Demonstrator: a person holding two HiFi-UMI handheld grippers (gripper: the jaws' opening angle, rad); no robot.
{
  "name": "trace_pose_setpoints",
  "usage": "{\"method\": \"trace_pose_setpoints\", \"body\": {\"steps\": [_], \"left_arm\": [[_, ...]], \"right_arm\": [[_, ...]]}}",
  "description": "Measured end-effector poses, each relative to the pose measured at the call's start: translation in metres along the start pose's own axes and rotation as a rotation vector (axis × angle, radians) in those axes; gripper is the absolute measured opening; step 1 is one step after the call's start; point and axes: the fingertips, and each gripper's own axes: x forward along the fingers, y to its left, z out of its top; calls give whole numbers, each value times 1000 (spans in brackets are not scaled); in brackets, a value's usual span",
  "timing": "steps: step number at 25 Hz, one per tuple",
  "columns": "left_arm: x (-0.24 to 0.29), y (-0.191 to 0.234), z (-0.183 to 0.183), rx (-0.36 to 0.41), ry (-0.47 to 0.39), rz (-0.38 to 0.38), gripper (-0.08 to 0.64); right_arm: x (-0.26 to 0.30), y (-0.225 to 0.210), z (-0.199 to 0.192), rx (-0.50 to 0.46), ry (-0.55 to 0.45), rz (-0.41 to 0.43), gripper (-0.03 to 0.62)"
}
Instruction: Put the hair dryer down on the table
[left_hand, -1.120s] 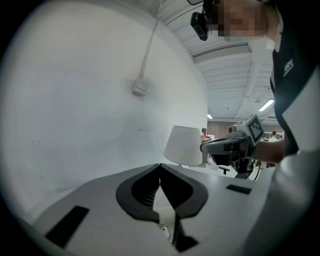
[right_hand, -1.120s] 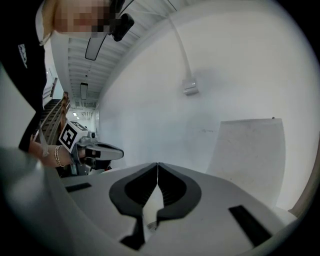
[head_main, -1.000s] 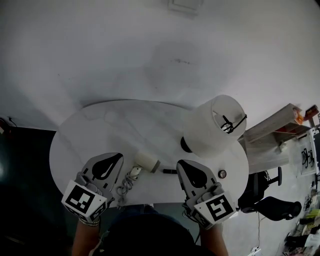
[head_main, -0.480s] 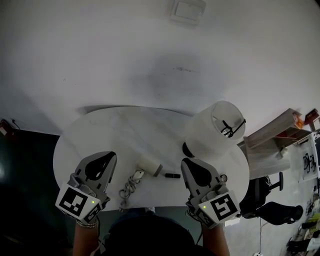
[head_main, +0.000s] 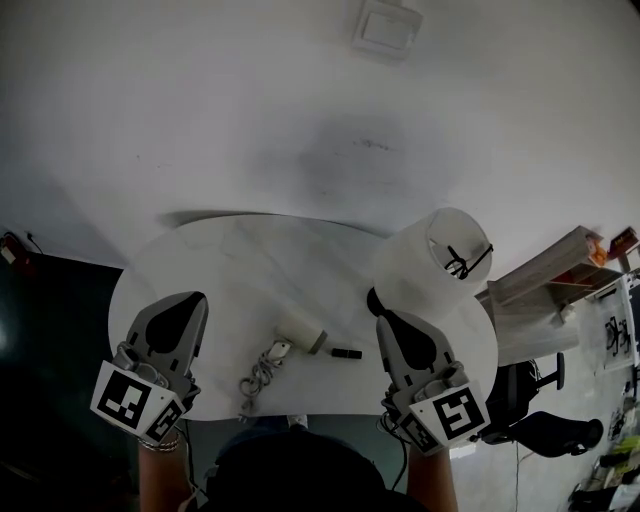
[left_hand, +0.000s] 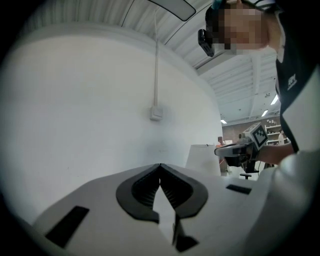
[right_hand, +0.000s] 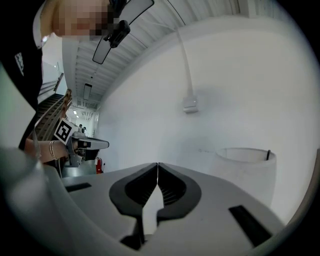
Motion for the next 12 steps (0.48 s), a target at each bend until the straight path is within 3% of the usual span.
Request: {"method": "trace_pose_setpoints", "body": {"steps": [12], "left_arm": [[-3, 7, 14, 13, -37, 9, 17]], "right_arm": [[-2, -1, 10, -88, 4, -7, 17]]}}
